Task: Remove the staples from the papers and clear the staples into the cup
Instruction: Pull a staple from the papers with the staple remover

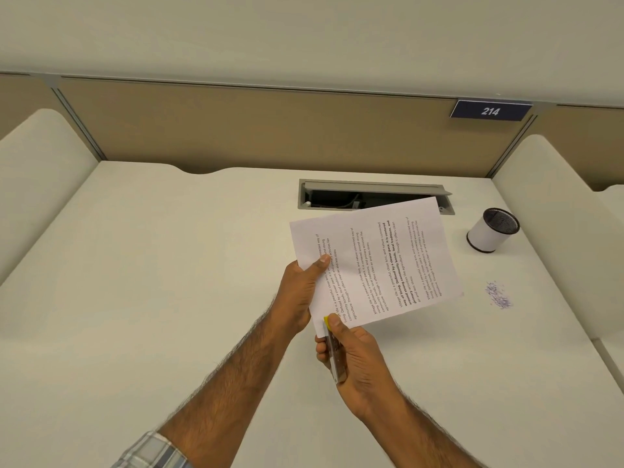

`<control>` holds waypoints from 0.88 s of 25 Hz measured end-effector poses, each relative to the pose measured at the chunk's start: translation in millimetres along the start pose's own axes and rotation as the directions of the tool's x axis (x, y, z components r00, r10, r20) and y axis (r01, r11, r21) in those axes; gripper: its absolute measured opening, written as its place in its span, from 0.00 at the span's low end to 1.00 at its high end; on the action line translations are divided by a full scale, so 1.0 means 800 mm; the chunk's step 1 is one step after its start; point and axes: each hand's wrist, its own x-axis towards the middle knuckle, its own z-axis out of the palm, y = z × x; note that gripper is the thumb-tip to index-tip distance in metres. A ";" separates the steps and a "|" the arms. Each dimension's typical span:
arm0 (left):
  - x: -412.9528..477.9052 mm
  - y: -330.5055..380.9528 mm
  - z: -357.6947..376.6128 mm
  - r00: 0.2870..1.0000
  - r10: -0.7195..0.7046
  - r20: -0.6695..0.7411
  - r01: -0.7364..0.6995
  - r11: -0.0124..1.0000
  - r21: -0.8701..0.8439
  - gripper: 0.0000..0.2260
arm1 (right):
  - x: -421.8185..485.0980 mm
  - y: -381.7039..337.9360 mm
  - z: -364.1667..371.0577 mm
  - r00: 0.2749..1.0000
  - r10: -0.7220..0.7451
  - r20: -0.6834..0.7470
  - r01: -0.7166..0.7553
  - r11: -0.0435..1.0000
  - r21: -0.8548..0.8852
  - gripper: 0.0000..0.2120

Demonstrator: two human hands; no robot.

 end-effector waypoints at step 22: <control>0.023 -0.003 -0.058 0.995 -0.083 -0.048 0.084 0.996 0.023 0.10 | -0.026 -0.040 -0.040 0.986 -0.027 0.165 0.119 0.808 -0.577 0.11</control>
